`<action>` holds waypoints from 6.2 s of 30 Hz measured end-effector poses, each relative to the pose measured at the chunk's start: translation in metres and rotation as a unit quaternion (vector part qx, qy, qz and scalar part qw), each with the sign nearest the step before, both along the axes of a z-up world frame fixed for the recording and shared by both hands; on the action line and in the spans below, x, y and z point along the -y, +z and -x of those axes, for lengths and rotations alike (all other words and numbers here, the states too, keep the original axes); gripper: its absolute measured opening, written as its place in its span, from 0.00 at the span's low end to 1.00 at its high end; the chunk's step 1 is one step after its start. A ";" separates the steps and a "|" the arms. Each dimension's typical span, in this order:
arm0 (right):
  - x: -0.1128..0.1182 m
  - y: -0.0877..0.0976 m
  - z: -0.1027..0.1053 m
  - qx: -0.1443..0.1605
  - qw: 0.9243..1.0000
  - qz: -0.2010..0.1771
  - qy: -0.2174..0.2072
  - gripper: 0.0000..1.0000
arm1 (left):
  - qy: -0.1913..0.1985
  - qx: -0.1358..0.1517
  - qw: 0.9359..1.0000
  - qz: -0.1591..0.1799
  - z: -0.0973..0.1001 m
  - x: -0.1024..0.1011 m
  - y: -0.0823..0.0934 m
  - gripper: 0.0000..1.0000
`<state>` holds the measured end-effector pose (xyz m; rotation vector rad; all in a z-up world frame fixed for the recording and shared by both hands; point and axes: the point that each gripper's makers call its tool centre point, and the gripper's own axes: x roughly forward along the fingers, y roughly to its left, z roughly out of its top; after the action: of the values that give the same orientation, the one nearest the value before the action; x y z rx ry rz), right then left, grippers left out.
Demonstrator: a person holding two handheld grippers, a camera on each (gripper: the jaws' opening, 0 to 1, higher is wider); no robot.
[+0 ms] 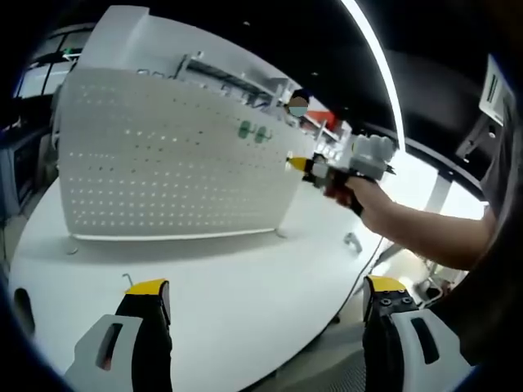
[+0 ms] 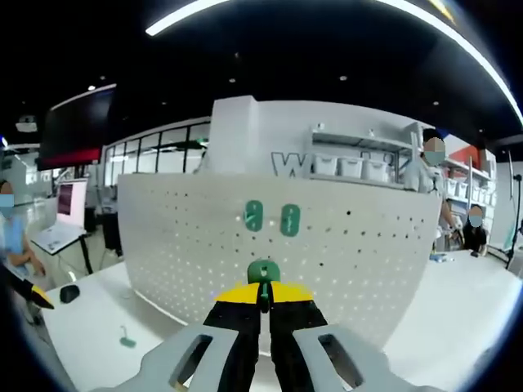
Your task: Insert the hook assembly into the mounting plate slot until the hook locks in place.
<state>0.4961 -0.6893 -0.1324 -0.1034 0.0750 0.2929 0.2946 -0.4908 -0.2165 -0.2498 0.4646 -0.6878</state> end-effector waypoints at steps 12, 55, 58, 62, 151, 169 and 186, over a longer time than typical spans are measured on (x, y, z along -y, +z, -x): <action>0.024 0.018 -0.037 0.029 0.999 -0.012 -0.030 0.01 | 0.003 -0.001 1.000 0.004 -0.008 0.003 0.001 1.00; 0.051 0.059 -0.110 0.081 0.995 -0.017 -0.059 0.01 | 0.031 -0.003 0.999 0.038 -0.028 -0.005 0.022 0.99; 0.052 0.057 -0.111 0.080 0.995 -0.016 -0.062 0.01 | 0.030 -0.003 0.999 0.035 -0.029 -0.005 0.021 0.99; 0.057 0.053 -0.116 0.078 0.994 -0.025 -0.069 0.01 | 0.029 -0.003 0.999 0.032 -0.030 -0.007 0.021 0.99; 0.038 0.083 -0.053 0.052 0.997 -0.035 -0.036 0.21 | 0.048 0.011 0.999 0.023 -0.015 -0.026 0.017 0.91; 0.004 0.011 0.017 -0.029 0.999 -0.022 0.010 0.22 | 0.044 0.014 0.999 0.004 -0.001 -0.034 0.014 0.90; -0.030 -0.072 0.090 -0.128 0.989 -0.010 0.069 0.26 | 0.032 0.015 0.999 -0.009 0.003 -0.029 0.013 0.90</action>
<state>0.4063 -0.6588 -0.2044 -0.0515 0.3199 0.4436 0.2918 -0.4615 -0.2031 -0.2368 0.4329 -0.6245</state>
